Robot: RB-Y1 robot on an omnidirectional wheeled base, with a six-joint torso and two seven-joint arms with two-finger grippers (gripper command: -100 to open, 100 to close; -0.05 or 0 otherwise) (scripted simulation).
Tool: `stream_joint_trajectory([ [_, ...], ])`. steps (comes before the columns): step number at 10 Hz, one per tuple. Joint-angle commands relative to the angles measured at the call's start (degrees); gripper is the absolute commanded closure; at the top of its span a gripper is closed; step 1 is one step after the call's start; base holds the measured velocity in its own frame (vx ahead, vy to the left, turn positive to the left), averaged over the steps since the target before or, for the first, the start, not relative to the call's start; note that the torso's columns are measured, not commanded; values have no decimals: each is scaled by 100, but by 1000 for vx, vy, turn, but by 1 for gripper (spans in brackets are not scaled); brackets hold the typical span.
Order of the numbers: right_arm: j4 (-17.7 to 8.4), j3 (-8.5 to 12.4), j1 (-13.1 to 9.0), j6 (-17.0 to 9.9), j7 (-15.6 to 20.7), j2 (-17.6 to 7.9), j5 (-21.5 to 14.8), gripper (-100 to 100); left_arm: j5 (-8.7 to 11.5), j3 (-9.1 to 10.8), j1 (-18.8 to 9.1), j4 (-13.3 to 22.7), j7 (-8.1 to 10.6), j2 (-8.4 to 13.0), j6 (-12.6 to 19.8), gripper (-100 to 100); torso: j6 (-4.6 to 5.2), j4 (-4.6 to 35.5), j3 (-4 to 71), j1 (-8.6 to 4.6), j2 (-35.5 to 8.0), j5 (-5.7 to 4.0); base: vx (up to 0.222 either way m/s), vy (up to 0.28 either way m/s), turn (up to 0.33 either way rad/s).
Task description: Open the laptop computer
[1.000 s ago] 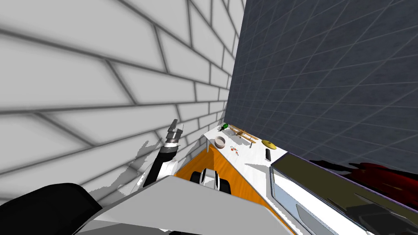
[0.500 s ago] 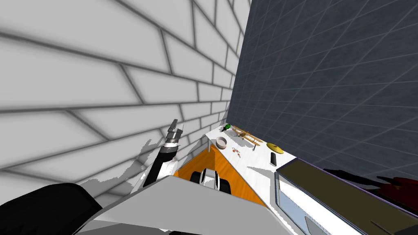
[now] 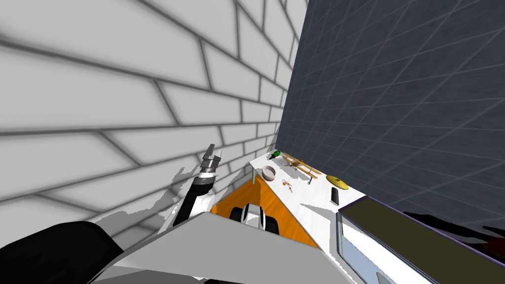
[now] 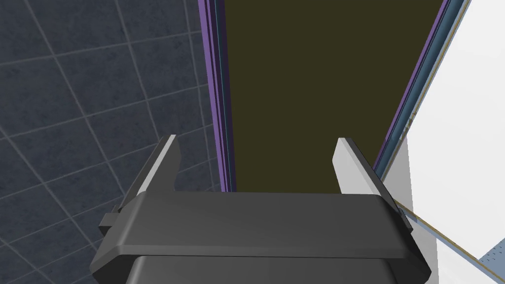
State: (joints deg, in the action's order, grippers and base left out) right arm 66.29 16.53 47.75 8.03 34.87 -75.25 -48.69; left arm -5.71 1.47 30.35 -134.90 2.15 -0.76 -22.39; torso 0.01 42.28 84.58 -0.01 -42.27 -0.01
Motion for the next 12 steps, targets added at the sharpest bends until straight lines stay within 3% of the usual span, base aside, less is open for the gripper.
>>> stream_joint_trajectory([
  [1,99,26,-27,38,95,34,-52,-100,0,0,0,0,0,0,0,0,1,1,-2,1,-3,0,72,-20,-197],
  [10,1056,236,-295,445,835,388,-485,-100,0,1,2,0,0,1,0,0,-3,-1,1,-3,0,0,169,-34,-297],
  [11,1002,223,-260,408,764,347,-450,-100,0,0,0,0,0,0,0,0,-2,11,-17,9,-5,7,-8,31,-61],
  [12,950,212,-266,400,753,349,-437,100,0,0,-1,0,0,0,0,0,-6,14,-25,5,-19,4,-4,-1,235],
])
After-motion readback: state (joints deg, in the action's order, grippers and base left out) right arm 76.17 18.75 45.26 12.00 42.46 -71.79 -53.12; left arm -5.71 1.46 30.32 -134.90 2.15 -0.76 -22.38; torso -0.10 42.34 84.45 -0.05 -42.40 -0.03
